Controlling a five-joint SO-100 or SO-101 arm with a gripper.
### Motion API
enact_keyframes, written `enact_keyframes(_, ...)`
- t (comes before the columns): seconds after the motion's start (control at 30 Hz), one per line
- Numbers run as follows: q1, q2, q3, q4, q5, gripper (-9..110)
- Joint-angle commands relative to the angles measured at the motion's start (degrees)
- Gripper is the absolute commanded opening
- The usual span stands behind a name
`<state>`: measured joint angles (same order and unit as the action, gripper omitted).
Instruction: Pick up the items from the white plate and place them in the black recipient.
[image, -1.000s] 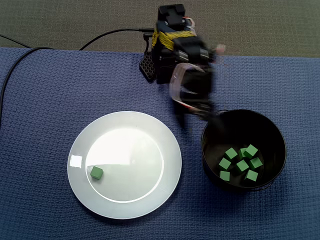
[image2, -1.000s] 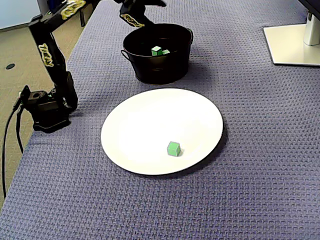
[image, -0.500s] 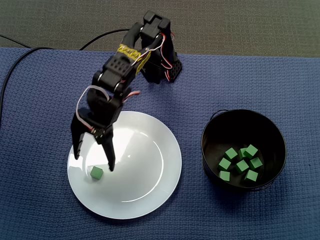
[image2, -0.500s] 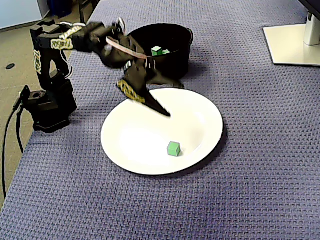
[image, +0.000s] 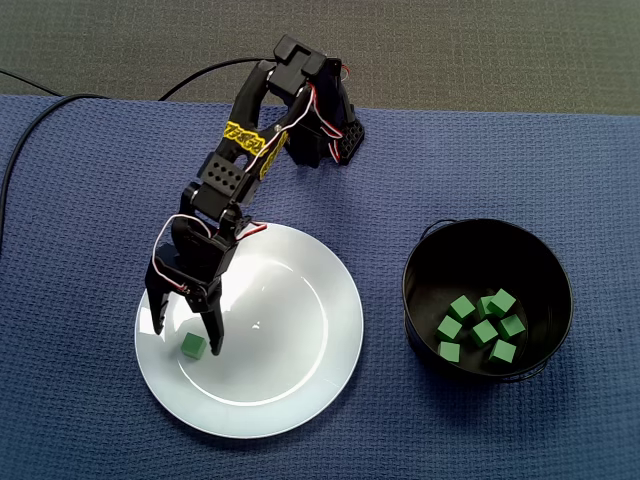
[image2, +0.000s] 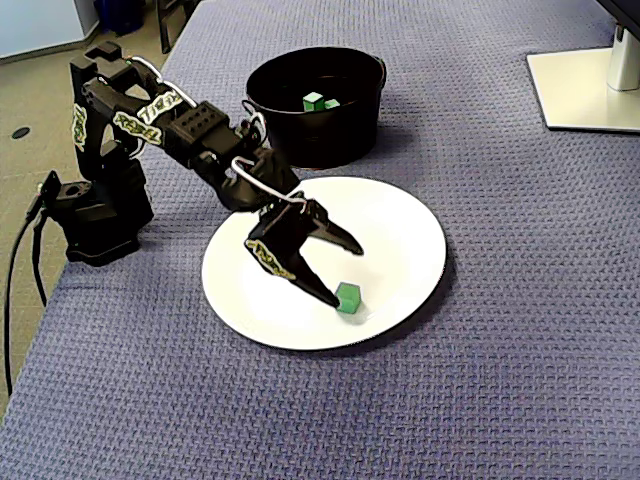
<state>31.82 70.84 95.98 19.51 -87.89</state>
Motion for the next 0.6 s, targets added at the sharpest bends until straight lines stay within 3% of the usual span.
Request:
enact_keyframes(0.0,0.8,-0.5,0.2,-3.5,-0.1,33)
enact_keyframes(0.57,-0.4,-3.4,4.9,-11.8,4.9,31)
